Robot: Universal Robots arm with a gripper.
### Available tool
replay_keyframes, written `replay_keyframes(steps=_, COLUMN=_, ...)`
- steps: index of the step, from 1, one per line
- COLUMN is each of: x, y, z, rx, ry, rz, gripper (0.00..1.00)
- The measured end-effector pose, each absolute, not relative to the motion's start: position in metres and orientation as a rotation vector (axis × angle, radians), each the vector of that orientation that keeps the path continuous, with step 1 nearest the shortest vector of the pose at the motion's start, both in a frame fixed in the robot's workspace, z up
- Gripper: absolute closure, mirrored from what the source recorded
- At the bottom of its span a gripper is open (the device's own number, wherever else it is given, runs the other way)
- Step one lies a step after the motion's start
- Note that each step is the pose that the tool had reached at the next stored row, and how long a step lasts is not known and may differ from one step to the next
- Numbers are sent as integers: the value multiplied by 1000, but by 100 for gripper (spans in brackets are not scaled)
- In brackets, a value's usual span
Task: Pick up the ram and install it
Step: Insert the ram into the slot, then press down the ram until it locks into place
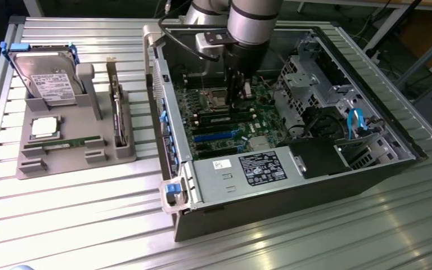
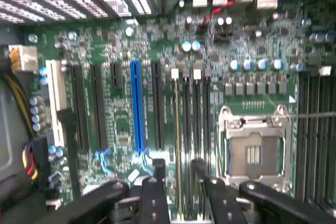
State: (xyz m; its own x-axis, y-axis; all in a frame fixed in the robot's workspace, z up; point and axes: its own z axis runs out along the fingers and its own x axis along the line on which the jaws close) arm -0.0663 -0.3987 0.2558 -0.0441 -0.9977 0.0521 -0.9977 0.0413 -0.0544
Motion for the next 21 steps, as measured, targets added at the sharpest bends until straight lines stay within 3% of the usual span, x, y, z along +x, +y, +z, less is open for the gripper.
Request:
replay_keyframes(steps=18, x=-66, y=-399, z=270, rx=-2182, ry=2276, rz=-144, gripper=67)
replay_keyframes(steps=19, x=-66, y=-399, z=270, rx=-2182, ry=2276, rz=-144, gripper=68)
replay_keyframes(steps=20, x=-62, y=-399, z=270, rx=-2182, ry=2276, rz=-144, gripper=89)
replay_keyframes(steps=21, x=-59, y=-399, z=270, rx=-2182, ry=2276, rz=-144, gripper=89)
